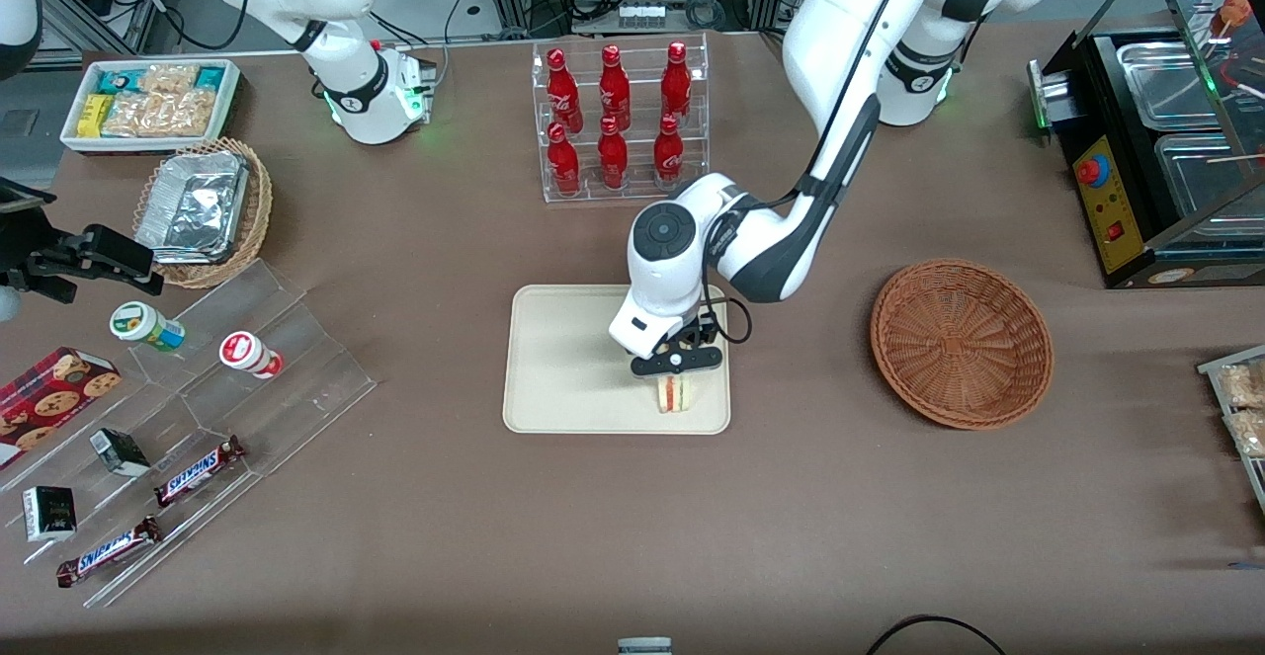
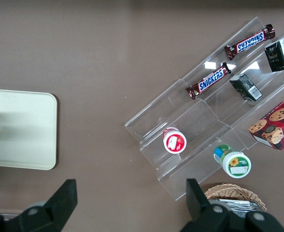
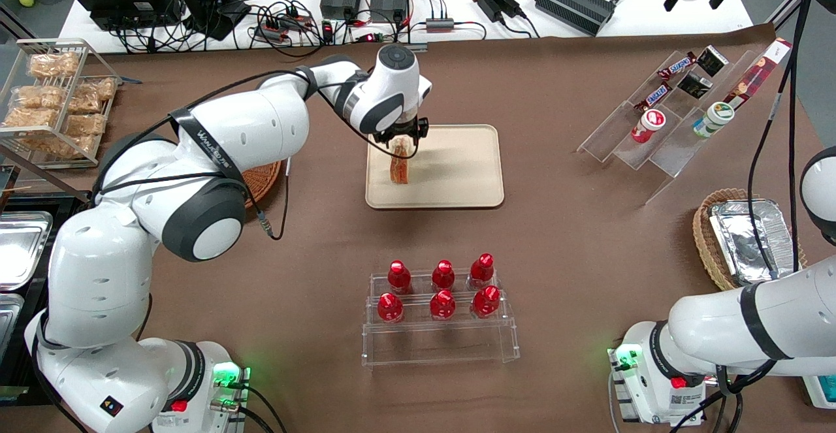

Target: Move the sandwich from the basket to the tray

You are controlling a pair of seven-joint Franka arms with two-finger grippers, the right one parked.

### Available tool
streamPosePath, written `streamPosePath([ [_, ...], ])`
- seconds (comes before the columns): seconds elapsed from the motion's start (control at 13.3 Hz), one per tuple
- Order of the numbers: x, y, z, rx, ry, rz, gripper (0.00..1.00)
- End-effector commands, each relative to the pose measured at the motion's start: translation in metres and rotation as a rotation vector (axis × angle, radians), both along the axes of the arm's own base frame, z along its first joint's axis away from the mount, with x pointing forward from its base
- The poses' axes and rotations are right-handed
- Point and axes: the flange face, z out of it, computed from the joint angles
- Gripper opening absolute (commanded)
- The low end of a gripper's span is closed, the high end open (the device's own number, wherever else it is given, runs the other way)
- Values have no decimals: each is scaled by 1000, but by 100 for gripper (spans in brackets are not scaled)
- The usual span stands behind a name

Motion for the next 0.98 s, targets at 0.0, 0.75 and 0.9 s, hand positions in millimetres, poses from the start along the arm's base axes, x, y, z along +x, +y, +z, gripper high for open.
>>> streamPosePath([
  [0.0,-8,20,90,40,-6,43,100],
  [0.75,-14,197,317,73,-3,169,100],
  [0.9,-13,231,328,89,31,153,100],
])
